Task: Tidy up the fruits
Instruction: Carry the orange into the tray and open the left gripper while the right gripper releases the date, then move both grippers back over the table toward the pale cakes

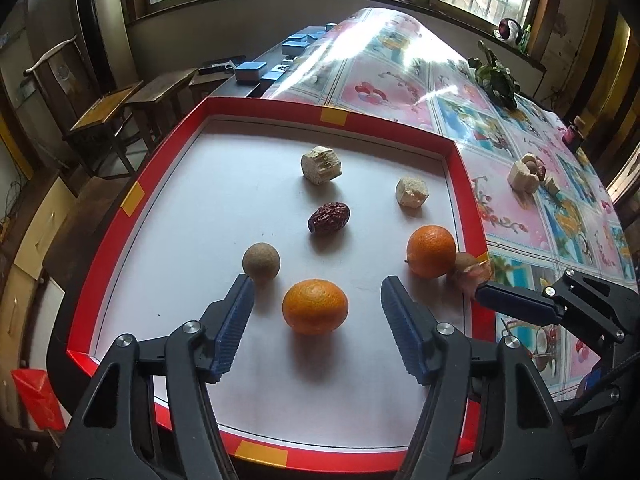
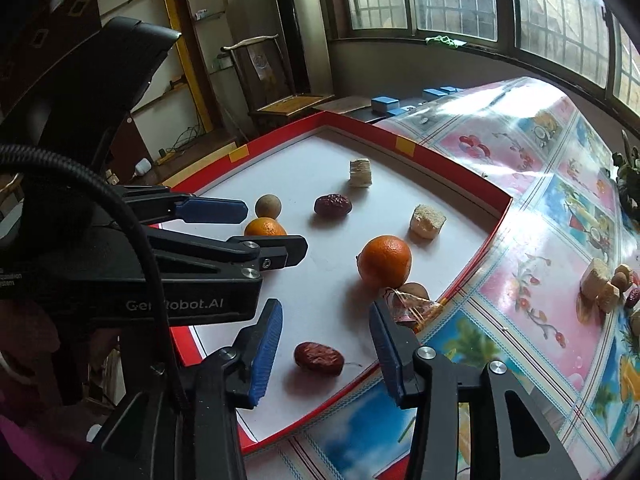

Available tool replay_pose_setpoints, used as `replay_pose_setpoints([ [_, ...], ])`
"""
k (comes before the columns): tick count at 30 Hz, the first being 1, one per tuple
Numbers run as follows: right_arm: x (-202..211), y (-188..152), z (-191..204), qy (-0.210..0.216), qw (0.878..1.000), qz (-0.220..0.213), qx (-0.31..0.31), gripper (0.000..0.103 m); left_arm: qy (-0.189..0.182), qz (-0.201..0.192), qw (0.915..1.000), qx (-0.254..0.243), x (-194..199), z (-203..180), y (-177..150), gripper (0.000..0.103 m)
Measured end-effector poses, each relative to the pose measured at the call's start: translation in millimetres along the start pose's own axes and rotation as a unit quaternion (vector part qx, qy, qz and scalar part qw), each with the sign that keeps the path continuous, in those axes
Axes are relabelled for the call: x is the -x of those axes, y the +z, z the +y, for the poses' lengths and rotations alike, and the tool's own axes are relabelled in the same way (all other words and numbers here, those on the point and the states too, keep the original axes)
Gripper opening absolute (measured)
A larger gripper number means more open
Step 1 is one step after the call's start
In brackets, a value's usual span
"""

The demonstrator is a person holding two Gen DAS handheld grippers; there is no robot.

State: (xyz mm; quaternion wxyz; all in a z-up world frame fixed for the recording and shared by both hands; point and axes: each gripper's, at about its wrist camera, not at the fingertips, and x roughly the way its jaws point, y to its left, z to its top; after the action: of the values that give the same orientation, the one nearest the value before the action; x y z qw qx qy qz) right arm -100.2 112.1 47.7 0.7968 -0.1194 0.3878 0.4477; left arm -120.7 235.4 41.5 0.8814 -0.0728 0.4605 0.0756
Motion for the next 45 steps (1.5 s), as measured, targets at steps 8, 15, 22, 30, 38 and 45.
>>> replay_pose_setpoints([
  [8,33.4,-11.3,-25.4,-0.033,0.998,-0.024,-0.039,0.044,-0.02,-0.016,0.9995,-0.017,6.2,-29.6,9.2,0.066],
  [15,59.7,-29.9,-65.0,-0.093,0.989,-0.042,-0.103,0.048,-0.049,-0.023,0.9977,-0.041,7.1,-71.4,18.6,0.066],
  [22,90.5,-60.6,-112.8,-0.156,0.973,-0.041,-0.165,0.05,-0.083,-0.009,0.9944,-0.064,-3.4,-116.5,27.6,0.066],
  [30,120.9,-94.3,-157.8,-0.218,0.951,-0.036,-0.217,0.05,-0.113,0.018,0.9889,-0.094,-20.7,-167.8,33.7,0.066],
  [38,135.1,-114.9,-189.4,-0.244,0.935,-0.034,-0.255,0.05,-0.126,0.033,0.9859,-0.104,-38.8,-197.2,37.0,0.066],
  [45,134.1,-117.4,-201.8,-0.237,0.935,-0.037,-0.262,0.051,-0.116,0.032,0.9862,-0.114,-43.4,-210.0,47.8,0.066],
])
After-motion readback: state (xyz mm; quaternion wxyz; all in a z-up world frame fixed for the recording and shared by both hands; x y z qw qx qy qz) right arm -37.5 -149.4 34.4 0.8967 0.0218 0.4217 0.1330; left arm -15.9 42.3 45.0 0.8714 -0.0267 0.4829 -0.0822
